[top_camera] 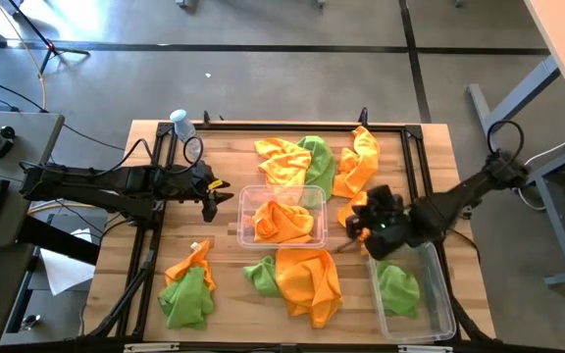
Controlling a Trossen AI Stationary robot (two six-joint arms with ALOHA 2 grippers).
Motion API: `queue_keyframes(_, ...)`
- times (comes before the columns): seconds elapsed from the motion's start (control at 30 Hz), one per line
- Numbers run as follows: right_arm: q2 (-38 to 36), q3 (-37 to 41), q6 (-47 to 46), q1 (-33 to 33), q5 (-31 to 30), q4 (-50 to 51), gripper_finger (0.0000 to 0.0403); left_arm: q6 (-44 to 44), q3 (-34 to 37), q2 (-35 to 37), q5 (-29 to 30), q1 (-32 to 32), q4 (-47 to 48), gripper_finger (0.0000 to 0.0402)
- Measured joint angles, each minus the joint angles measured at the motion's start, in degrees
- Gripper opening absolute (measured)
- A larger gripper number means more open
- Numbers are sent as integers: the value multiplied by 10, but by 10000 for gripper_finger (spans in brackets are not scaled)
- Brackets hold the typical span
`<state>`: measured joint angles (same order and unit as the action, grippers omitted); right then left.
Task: Sort microfiber towel by color & place in baskets
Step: Put the orange towel into the top transparent bin
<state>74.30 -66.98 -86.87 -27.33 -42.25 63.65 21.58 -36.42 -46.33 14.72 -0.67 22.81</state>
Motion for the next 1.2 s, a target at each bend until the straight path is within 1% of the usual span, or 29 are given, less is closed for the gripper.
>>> queue_keyframes(0.13, 0, 0, 96, 81, 47, -10, 0, -27, 0, 0, 0, 0, 1, 168)
queue_keyframes(0.23, 0, 0, 183, 151, 99, -11, 0, -7, -17, 0, 1, -2, 27, 168)
queue_keyframes(0.3, 0, 0, 239, 193, 114, -21, 0, 16, -33, -2, 6, -9, 58, 168)
queue_keyframes(0.4, 0, 0, 333, 247, 130, -59, 0, 66, -58, -14, 39, -29, 110, 168)
queue_keyframes(0.5, 0, 3, 430, 300, 162, -96, 0, 111, -81, -32, 81, -56, 134, 168)
queue_keyframes(0.57, -4, 19, 483, 336, 202, -134, 0, 144, -94, -52, 107, -74, 141, 168)
queue_keyframes(0.63, -11, 48, 528, 369, 259, -183, 0, 184, -108, -75, 130, -95, 147, 168)
queue_keyframes(0.7, -23, 81, 554, 395, 314, -236, 0, 222, -127, -101, 149, -113, 163, 168)
queue_keyframes(0.77, -39, 116, 565, 412, 354, -277, 0, 260, -150, -132, 159, -129, 199, 168)
queue_keyframes(0.87, -69, 159, 577, 424, 390, -311, 0, 334, -194, -182, 158, -148, 280, 168)
queue_keyframes(0.97, -104, 188, 590, 425, 410, -313, 0, 419, -240, -233, 139, -167, 380, 168)
queue_keyframes(1.1, -154, 214, 608, 424, 421, -314, 0, 524, -283, -289, 82, -192, 498, 168)
queue_keyframes(1.2, -186, 226, 623, 424, 421, -313, 0, 584, -290, -315, 30, -214, 536, 168)
